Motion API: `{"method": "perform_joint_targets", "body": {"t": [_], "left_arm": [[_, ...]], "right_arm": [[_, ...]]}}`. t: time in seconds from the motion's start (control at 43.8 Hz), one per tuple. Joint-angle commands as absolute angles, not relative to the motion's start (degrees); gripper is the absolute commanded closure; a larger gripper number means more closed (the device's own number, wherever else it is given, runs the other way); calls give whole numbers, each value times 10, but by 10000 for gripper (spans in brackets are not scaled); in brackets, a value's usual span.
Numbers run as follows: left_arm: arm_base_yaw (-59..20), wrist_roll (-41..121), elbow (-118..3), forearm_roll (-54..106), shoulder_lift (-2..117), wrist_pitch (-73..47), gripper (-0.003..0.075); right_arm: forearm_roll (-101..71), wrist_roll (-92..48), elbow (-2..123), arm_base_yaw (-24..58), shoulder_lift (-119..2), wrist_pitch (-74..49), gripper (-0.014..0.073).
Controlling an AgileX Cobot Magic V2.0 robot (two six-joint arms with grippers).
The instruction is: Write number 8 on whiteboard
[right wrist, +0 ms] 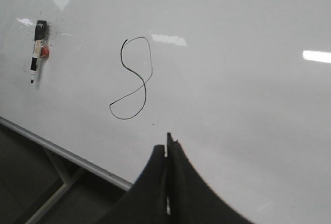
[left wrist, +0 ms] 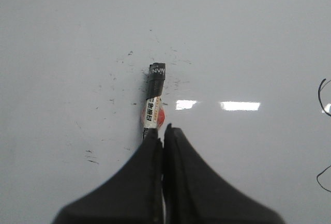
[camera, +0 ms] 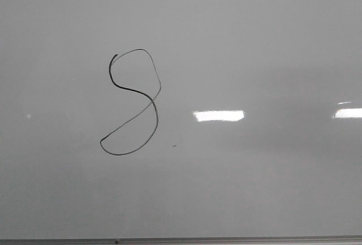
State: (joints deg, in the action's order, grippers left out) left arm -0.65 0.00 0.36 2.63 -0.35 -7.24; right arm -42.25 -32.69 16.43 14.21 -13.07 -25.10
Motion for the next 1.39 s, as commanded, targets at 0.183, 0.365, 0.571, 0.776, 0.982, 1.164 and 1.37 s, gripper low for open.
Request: {"method": "perform_joint_targets", "body": {"t": [0.183, 0.365, 0.571, 0.776, 0.982, 1.164, 1.37], "left_arm": [[-7, 0, 11, 32, -12, -20, 741], [-7, 0, 11, 32, -12, -20, 741], [-7, 0, 11, 32, -12, -20, 741], [-7, 0, 11, 32, -12, -20, 741], [-7, 0, 11, 32, -11, -20, 741], [-7, 0, 11, 32, -11, -20, 741], [-7, 0, 11, 32, -11, -20, 741]], "right_arm": [[-238, -235, 141, 128, -118, -79, 665], [-67, -46, 85, 78, -77, -43, 665], [-20, 0, 20, 29, -31, -44, 665], [-19, 0, -14, -4, 17, -56, 665], [-19, 0, -14, -5, 17, -56, 665], [-19, 0, -14, -5, 17, -56, 665], [-19, 0, -14, -5, 17, -56, 665]]}}
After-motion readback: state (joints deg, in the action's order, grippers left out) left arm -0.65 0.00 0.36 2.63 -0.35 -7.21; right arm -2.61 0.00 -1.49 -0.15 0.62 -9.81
